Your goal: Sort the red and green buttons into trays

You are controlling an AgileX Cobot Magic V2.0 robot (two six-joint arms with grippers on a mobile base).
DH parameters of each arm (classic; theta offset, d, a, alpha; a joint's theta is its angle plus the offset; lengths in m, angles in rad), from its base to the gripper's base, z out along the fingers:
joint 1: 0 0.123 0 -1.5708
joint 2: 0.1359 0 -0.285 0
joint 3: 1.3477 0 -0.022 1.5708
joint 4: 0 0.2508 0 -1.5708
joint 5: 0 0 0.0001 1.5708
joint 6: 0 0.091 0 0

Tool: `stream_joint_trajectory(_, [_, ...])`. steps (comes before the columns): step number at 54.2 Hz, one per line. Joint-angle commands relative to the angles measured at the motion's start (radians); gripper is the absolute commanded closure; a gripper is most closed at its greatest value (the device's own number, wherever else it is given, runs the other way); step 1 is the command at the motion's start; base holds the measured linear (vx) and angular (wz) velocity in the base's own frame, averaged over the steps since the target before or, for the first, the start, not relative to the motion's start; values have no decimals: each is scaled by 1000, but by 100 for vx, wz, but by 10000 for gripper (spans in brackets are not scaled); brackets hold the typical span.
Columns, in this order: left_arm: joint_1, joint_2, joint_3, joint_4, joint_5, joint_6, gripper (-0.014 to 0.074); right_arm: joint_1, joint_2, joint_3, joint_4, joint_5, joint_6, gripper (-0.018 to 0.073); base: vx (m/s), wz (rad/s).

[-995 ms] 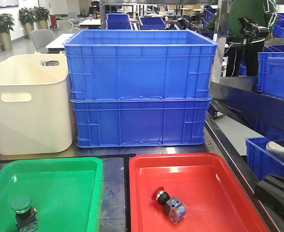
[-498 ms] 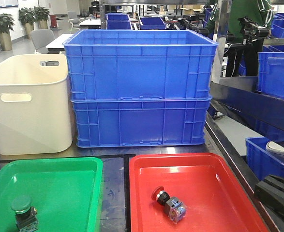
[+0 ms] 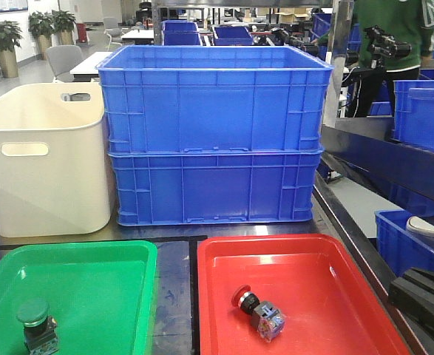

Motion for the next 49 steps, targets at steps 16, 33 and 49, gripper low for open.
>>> stream_joint_trajectory(16, [41,-226,149,-230,-292,378,602,-3,-2,-30,2,24,5,567,0,0])
stream_joint_trajectory(33, [86,-220,150,-33,-230,58,602,-3,-2,-30,2,21,5,567,0,0])
stream_joint_trajectory(49, [86,-219,149,-33,-229,58,602,-3,-2,-30,2,20,5,567,0,0])
